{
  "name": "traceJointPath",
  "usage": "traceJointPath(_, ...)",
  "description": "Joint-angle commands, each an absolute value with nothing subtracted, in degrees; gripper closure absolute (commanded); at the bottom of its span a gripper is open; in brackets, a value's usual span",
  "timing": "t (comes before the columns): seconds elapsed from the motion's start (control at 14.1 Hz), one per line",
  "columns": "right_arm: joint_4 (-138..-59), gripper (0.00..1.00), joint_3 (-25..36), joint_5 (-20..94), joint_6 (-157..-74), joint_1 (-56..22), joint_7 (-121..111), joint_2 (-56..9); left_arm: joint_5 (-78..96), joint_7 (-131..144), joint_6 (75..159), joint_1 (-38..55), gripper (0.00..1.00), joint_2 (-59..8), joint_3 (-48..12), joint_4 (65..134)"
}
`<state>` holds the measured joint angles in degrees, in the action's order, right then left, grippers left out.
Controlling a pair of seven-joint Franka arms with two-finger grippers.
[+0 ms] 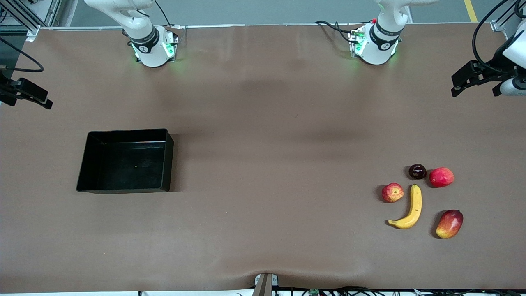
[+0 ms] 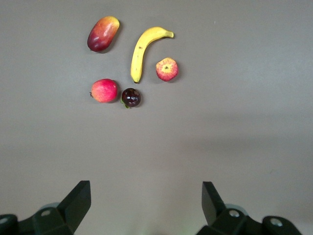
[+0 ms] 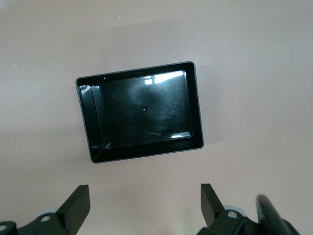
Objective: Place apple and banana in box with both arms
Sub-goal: 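Reach the right gripper to the box rim while the left gripper reaches the apple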
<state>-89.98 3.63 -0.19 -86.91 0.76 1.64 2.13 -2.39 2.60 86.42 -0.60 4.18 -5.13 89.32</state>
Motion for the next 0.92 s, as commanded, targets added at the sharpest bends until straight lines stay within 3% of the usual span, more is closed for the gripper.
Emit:
traceJointPath(0.0, -90.18, 0.0, 3.25, -0.35, -86.92, 1.58, 0.97, 2.2, -1.23, 2.72, 85.17, -0.97, 0.0, 3.87, -5.36, 88.15)
traceJointPath(0.57, -89.03, 0.0, 3.25, -0.7, -87.8, 2.99, -1.4, 1.06, -2.02, 1.41, 85.69, -1.05, 0.0, -1.04, -5.27, 88.07)
traceJointPath(0.85, -88.77, 0.0, 3.25, -0.97, -89.9, 5.17, -1.49, -1.66, -2.11, 2.37, 91.22, -1.05, 0.0, -6.75, -5.36, 89.21)
